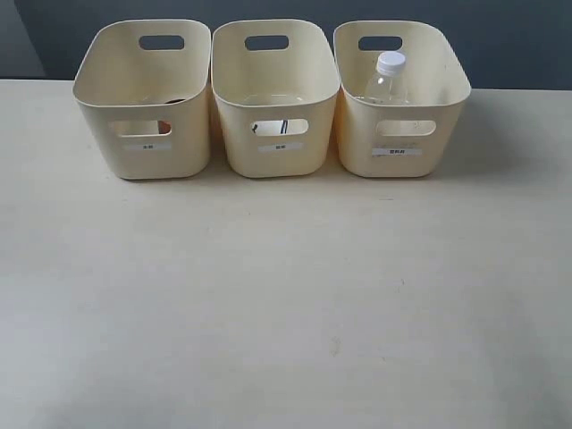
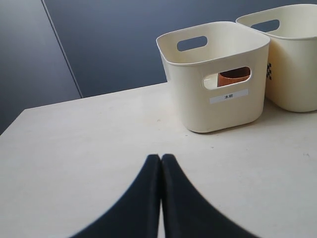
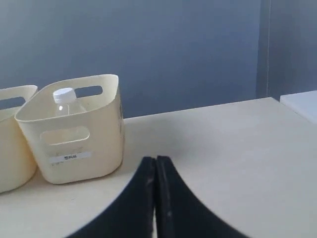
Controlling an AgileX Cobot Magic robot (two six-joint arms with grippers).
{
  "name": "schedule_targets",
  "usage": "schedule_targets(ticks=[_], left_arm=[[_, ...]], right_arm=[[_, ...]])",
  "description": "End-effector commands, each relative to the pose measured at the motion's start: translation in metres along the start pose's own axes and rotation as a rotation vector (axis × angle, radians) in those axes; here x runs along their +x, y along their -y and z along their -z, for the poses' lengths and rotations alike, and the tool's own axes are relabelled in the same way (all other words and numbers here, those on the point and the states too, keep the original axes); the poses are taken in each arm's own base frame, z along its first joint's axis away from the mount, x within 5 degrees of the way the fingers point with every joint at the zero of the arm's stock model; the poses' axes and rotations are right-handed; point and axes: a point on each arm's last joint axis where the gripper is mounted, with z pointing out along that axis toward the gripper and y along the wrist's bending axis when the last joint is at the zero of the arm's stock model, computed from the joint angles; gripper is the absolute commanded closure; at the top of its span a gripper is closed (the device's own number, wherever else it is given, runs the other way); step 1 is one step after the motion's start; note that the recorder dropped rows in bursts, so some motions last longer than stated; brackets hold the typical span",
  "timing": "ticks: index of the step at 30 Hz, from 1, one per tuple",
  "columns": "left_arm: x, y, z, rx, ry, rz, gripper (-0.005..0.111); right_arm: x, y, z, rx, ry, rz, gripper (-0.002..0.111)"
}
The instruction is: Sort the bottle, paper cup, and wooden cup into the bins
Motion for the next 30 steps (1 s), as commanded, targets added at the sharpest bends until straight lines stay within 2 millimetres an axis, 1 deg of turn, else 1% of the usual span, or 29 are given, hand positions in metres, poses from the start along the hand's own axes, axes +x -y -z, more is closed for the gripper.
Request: schedule_targets(ticks=[1, 3, 6, 7, 30], left_arm=[[0.0001, 0.0003, 0.0003, 0.004, 0.005, 0.006, 0.107], [0.0001, 0.0003, 0.0003, 0.004, 0.005, 0.006, 0.107], [0.0001, 0.0003, 0.0003, 0.004, 0.005, 0.006, 0.107], [0.0001, 0.0003, 0.0003, 0.004, 0.005, 0.006, 0.107], [0.0001, 0.0003, 0.0003, 0.004, 0.005, 0.006, 0.107]], right_arm=[[-0.0001, 0.0009, 0.0003, 0.011, 0.011, 0.065, 0.109], [0.002, 0.0014, 0.0003, 0.016, -0.013, 0.028, 0.109], [0.004, 0.0005, 0.0004, 0.009, -0.034, -0.129, 0.109], [0.0045, 0.0003, 0.0004, 0.007, -0.04, -0.147, 0.109], [0.0052, 0.0003, 0.0004, 0.008, -0.047, -0.151, 0.109]])
